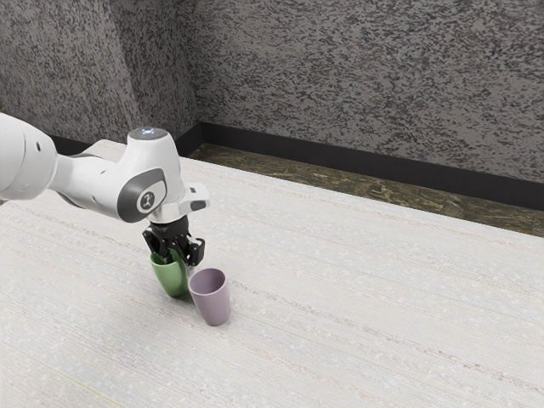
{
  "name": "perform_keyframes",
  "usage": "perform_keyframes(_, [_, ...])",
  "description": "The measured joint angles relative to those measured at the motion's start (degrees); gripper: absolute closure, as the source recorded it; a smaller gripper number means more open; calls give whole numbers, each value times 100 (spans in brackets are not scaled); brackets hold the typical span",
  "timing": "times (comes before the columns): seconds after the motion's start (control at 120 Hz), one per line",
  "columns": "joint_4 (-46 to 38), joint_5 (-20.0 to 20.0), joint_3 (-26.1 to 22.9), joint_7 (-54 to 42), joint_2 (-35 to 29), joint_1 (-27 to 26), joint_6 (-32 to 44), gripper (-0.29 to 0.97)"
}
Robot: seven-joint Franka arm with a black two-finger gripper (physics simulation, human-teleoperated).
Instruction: Place the left cup onto the right cup
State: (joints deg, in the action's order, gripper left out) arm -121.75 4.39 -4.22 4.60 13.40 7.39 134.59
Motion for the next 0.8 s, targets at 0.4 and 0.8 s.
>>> perform_keyframes(0.4, [5,0,-7,-11,74,0,55,51])
perform_keyframes(0.8, [9,16,-9,-20,88,0,96,63])
